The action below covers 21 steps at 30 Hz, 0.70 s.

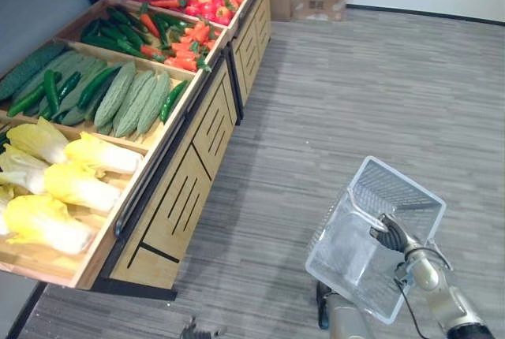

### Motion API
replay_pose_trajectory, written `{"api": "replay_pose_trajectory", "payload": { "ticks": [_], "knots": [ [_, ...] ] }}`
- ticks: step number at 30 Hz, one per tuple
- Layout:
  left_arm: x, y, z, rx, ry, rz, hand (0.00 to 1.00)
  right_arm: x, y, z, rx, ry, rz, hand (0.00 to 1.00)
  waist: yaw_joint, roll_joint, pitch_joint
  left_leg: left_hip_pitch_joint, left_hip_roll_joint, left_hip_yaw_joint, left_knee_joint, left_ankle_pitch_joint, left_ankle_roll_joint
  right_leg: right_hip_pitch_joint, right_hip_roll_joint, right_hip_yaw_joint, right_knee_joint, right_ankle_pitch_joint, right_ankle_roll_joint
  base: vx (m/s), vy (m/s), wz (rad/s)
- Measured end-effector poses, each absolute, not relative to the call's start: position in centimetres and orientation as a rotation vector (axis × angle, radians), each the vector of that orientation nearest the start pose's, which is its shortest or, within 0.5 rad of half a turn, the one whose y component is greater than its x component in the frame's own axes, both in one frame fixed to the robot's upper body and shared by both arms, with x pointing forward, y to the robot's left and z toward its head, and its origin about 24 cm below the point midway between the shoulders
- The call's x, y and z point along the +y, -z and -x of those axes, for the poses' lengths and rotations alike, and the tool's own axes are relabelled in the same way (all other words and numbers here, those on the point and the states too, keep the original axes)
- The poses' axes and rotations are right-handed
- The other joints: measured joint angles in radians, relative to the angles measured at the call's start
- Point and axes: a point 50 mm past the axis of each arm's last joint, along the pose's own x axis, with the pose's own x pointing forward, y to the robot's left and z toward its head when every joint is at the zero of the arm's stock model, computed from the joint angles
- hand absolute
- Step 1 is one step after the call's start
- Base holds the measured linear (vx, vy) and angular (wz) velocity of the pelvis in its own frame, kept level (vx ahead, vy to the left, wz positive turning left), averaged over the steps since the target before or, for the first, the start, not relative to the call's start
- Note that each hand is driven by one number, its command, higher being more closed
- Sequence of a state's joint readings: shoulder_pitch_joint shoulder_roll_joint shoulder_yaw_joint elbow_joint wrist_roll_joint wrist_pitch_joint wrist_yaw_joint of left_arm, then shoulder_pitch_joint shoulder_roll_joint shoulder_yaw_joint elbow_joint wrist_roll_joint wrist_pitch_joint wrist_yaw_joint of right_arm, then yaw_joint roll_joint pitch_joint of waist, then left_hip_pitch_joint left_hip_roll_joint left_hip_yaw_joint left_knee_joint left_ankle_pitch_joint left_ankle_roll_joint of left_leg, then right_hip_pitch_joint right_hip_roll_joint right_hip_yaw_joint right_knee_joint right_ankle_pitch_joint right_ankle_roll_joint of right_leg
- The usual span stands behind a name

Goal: Pick vegetable in the basket

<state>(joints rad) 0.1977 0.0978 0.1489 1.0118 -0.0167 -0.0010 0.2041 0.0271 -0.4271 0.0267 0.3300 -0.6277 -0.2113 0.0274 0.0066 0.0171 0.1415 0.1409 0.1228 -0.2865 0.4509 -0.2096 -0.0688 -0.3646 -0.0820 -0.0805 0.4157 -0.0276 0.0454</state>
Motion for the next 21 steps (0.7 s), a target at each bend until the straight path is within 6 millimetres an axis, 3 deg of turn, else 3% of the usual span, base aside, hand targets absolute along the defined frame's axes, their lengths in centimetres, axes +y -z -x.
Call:
{"api": "replay_pose_trajectory", "payload": {
  "ticks": [3, 4, 5, 6, 7, 8, 10, 11, 12, 15, 16, 17, 18, 20, 21],
  "knots": [
    [22.1, 16.6, -3.1, 1.267, -0.463, -0.109, 0.0, -23.7, 1.0, -22.9, 0.208, -0.221, 1.015, 1.0, 0.0, 0.0, -0.001, -0.039, -0.005, 0.046, 0.134, 0.217, 0.003, 0.119, -0.005, -0.045, -0.07, -0.012, -0.017, 0.41, -0.183, 0.27],
    [22.0, 16.6, -2.5, 1.286, -0.464, -0.119, 0.0, -23.5, 1.2, -22.7, 0.21, -0.234, 1.008, 1.0, 0.0, -0.004, -0.004, -0.071, 0.006, 0.099, 0.192, 0.34, 0.008, 0.177, -0.008, -0.061, -0.117, -0.018, -0.026, 0.36, -0.117, 0.38],
    [22.1, 16.6, -2.3, 1.292, -0.471, -0.126, 0.0, -23.5, 1.4, -22.5, 0.215, -0.241, 1.004, 1.0, -0.001, -0.017, -0.007, -0.132, 0.025, 0.147, 0.29, 0.361, -0.002, 0.229, -0.017, -0.085, -0.167, -0.035, -0.039, 0.42, -0.129, 0.63],
    [22.2, 16.5, -2.8, 1.272, -0.474, -0.132, 0.0, -23.8, 1.4, -22.3, 0.224, -0.23, 1.002, 1.0, -0.001, -0.015, -0.008, -0.207, 0.05, 0.194, 0.406, 0.27, -0.003, 0.259, -0.023, -0.107, -0.191, -0.056, -0.036, 0.29, -0.079, 1.02],
    [22.2, 16.5, -3.4, 1.253, -0.475, -0.134, 0.0, -24.1, 1.9, -21.9, 0.256, -0.221, 0.996, 1.0, 0.002, -0.004, -0.008, -0.321, 0.088, 0.278, 0.524, 0.158, 0.035, 0.304, -0.028, -0.163, -0.207, -0.068, -0.031, 0.3, -0.054, 0.96],
    [22.3, 16.4, -3.5, 1.248, -0.477, -0.136, 0.0, -24.1, 2.1, -21.7, 0.272, -0.216, 0.99, 1.0, 0.005, -0.008, -0.006, -0.349, 0.099, 0.323, 0.529, 0.132, 0.047, 0.325, -0.038, -0.186, -0.208, -0.071, -0.028, 0.19, -0.005, 0.91],
    [22.5, 16.3, -3.6, 1.243, -0.489, -0.147, 0.0, -24.7, 2.7, -20.8, 0.309, -0.209, 0.99, 1.0, 0.009, -0.02, 0.001, -0.381, 0.114, 0.448, 0.409, 0.128, 0.07, 0.389, -0.07, -0.249, -0.204, -0.094, 0.003, 0.14, 0.029, 1.05],
    [22.4, 16.4, -3.2, 1.254, -0.489, -0.157, 0.0, -25.0, 3.4, -19.9, 0.346, -0.198, 0.983, 1.0, 0.014, -0.026, -0.001, -0.367, 0.122, 0.536, 0.315, 0.181, 0.098, 0.433, -0.083, -0.287, -0.197, -0.129, 0.034, 0.17, 0.036, 1.61],
    [23.1, 16.3, -2.9, 1.258, -0.502, -0.18, 0.0, -24.7, 4.1, -19.2, 0.375, -0.207, 0.961, 1.0, 0.015, -0.053, -0.011, -0.351, 0.11, 0.596, 0.294, 0.191, 0.095, 0.467, -0.114, -0.314, -0.221, -0.15, 0.044, 0.2, 0.038, 1.43],
    [23.9, 16.1, -2.6, 1.269, -0.495, -0.223, 0.0, -24.4, 4.6, -18.6, 0.38, -0.202, 0.94, 1.0, 0.023, -0.078, 0.025, -0.341, 0.129, 0.718, 0.299, 0.196, 0.084, 0.573, -0.138, -0.441, -0.304, -0.131, 0.067, 0.15, 0.06, 1.25],
    [23.8, 16.2, -2.4, 1.277, -0.479, -0.239, 0.0, -24.4, 4.5, -18.6, 0.378, -0.197, 0.939, 1.0, 0.024, -0.074, 0.036, -0.357, 0.146, 0.751, 0.334, 0.182, 0.078, 0.597, -0.136, -0.467, -0.315, -0.128, 0.073, 0.12, 0.08, 1.17],
    [22.9, 16.5, -1.9, 1.306, -0.44, -0.238, 0.0, -24.7, 4.5, -18.6, 0.379, -0.174, 0.944, 1.0, 0.022, -0.066, 0.04, -0.368, 0.139, 0.784, 0.272, 0.069, 0.046, 0.618, -0.139, -0.5, -0.327, -0.13, 0.073, 0.08, 0.093, 0.89],
    [22.1, 16.6, -1.7, 1.316, -0.417, -0.229, 0.0, -25.2, 4.3, -18.7, 0.377, -0.154, 0.949, 1.0, 0.024, -0.047, 0.041, -0.368, 0.128, 0.804, 0.171, 0.059, 0.05, 0.628, -0.138, -0.516, -0.336, -0.141, 0.073, 0.1, 0.169, 0.88],
    [21.2, 16.8, -0.1, 1.36, -0.405, -0.212, 0.0, -25.6, 4.0, -19.2, 0.363, -0.148, 0.967, 1.0, 0.029, 0.002, 0.035, -0.362, 0.123, 0.818, -0.032, 0.087, 0.061, 0.636, -0.119, -0.522, -0.331, -0.161, 0.106, 0.1, 0.204, 0.27],
    [21.1, 16.9, 1.1, 1.399, -0.393, -0.229, 0.0, -25.4, 4.1, -19.5, 0.361, -0.152, 0.96, 1.0, 0.038, 0.001, 0.037, -0.349, 0.119, 0.832, -0.056, 0.085, 0.108, 0.632, -0.133, -0.508, -0.304, -0.18, 0.129, 0.15, 0.237, -0.1]
  ]
}}
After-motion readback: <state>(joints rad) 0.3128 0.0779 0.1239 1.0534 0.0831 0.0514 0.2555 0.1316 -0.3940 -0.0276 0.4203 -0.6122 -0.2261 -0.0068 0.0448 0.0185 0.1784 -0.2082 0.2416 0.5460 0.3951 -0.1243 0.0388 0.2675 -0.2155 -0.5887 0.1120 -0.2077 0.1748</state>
